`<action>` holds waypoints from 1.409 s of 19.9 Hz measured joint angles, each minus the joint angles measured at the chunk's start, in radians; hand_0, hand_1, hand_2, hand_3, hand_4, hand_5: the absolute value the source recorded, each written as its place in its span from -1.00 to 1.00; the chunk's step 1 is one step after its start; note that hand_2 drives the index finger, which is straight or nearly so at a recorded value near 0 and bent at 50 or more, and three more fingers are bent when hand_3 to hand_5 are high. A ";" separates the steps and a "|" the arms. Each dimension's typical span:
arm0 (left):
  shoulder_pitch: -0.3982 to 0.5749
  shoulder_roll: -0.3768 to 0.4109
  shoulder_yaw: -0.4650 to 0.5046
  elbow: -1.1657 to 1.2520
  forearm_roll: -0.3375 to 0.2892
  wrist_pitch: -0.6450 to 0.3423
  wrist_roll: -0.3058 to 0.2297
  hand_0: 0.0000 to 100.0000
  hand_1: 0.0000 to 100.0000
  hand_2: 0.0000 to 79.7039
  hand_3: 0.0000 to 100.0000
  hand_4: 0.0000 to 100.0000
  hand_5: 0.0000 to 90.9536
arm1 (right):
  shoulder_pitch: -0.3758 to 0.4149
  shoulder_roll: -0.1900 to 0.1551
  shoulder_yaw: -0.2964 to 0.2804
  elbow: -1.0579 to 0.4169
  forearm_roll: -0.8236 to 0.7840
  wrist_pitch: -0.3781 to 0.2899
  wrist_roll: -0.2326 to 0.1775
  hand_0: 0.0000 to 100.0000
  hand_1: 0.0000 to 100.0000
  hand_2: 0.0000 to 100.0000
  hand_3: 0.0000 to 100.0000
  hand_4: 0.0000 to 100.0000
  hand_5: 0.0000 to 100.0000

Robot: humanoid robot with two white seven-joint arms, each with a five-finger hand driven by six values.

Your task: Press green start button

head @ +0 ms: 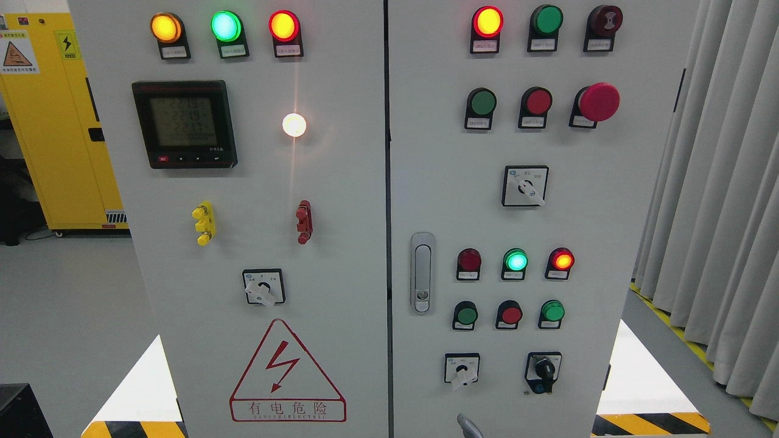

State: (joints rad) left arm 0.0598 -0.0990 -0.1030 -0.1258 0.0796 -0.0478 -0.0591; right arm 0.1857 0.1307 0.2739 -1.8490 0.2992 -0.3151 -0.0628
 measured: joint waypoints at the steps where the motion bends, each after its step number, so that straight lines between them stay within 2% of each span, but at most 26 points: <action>1: 0.000 0.000 0.000 0.000 0.000 0.000 0.000 -0.76 0.11 -1.00 -1.00 -1.00 -1.00 | -0.002 0.000 -0.005 0.001 0.025 -0.008 0.001 -0.13 0.37 -1.00 -0.05 0.19 0.03; 2: 0.000 0.000 0.000 0.000 0.000 0.000 0.000 -0.76 0.11 -1.00 -1.00 -1.00 -1.00 | -0.005 0.000 -0.010 0.002 0.056 -0.019 0.001 -0.06 0.42 -1.00 0.22 0.45 0.43; 4: 0.000 0.000 0.000 0.000 0.000 0.000 0.000 -0.76 0.11 -1.00 -1.00 -1.00 -1.00 | -0.012 0.000 -0.025 0.006 0.128 -0.033 0.003 -0.03 0.44 -1.00 0.32 0.52 0.48; 5: 0.000 0.000 0.000 0.000 0.000 0.000 0.000 -0.76 0.11 -1.00 -1.00 -1.00 -1.00 | -0.015 0.000 -0.032 0.007 0.165 -0.036 0.005 0.00 0.47 -1.00 0.46 0.62 0.59; 8: 0.000 0.000 0.000 0.000 0.000 0.000 0.000 -0.76 0.11 -1.00 -1.00 -1.00 -1.00 | -0.033 0.000 -0.062 0.014 0.283 -0.042 -0.032 0.04 0.53 -1.00 0.55 0.68 0.73; 16: 0.000 0.000 0.000 0.000 0.000 0.000 0.000 -0.76 0.11 -1.00 -1.00 -1.00 -1.00 | -0.080 0.000 -0.149 0.025 0.621 -0.043 -0.098 0.22 0.66 -1.00 0.64 0.71 0.88; 19: 0.000 0.000 0.000 0.000 0.000 0.000 0.000 -0.76 0.11 -1.00 -1.00 -1.00 -1.00 | -0.101 0.000 -0.178 0.027 0.723 -0.043 -0.112 0.20 0.71 -1.00 0.66 0.71 0.91; 28: 0.000 0.000 0.000 0.000 0.000 0.000 0.000 -0.76 0.11 -1.00 -1.00 -1.00 -1.00 | -0.179 0.001 -0.232 0.031 0.949 -0.021 -0.138 0.36 0.82 -1.00 0.70 0.72 0.96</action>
State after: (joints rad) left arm 0.0598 -0.0992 -0.1031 -0.1258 0.0796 -0.0478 -0.0591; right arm 0.0063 0.1322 0.0422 -1.8176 1.2487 -0.3357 -0.2004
